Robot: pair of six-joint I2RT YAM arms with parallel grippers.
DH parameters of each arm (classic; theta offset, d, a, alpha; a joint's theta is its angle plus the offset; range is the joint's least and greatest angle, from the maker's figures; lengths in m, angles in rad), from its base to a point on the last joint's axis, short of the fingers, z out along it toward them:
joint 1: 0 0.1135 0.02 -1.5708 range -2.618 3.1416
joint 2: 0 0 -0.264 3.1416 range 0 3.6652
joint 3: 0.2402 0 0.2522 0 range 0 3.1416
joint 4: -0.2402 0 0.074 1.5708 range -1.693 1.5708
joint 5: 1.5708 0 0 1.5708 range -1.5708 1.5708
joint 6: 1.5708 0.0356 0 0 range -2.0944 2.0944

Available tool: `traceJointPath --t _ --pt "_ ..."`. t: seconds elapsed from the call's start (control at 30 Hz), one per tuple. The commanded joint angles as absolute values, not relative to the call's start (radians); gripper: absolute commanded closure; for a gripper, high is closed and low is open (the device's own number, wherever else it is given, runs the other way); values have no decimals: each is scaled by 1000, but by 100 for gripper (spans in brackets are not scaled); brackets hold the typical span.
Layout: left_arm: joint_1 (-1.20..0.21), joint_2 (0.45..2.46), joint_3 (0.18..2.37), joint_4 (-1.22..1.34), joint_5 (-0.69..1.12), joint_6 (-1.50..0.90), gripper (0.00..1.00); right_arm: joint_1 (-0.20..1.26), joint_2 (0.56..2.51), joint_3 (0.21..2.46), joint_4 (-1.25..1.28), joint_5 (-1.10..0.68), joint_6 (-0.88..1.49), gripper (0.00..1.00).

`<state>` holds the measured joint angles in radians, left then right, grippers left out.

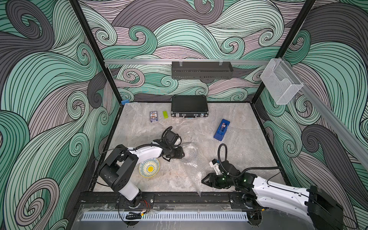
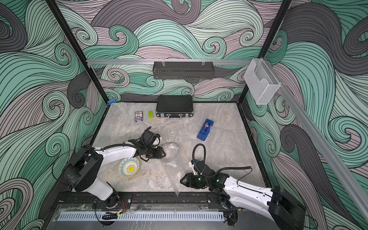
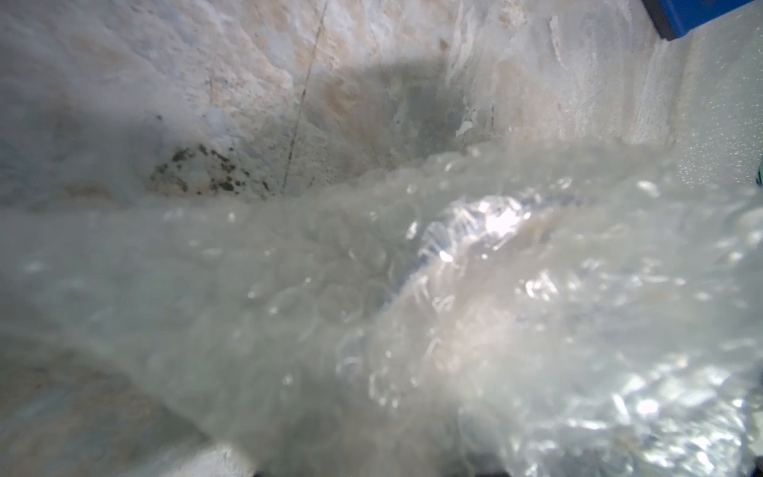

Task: Wrap bowls in bubble wrap
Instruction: Wrap the bowl in bubble wrap.

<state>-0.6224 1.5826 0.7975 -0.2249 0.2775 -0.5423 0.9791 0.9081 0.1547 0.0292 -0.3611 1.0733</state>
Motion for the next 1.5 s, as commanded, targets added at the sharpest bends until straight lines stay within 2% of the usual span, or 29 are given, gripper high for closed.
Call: traceJointPath --t 0.0,0.13,0.3,0.43,0.53,0.73,1.07,1.3,1.47 --pt "-627 1597 811 -264 258 -532 59 1015 948 176 100 -323 1103 52" --pt "-627 1600 811 -264 258 -533 59 1055 1025 191 158 -302 1117 60" --pt "-627 1598 812 -266 250 -532 59 1084 1118 229 201 -333 1122 78" --pt "-627 1598 812 -270 245 -533 60 1084 1063 267 119 -307 1101 93" --pt "-629 1599 813 -271 243 -529 60 1073 1004 321 28 -269 1067 100" --pt "-636 1604 816 -270 242 -528 61 985 1013 457 -78 -293 1032 100" --pt "-656 1603 821 -266 236 -519 65 848 1264 693 -60 -428 1052 100" --pt "-670 1609 827 -267 235 -514 66 788 1391 810 -107 -406 1089 100" --pt "-684 1621 834 -265 235 -510 66 757 1493 875 -110 -390 1111 96"
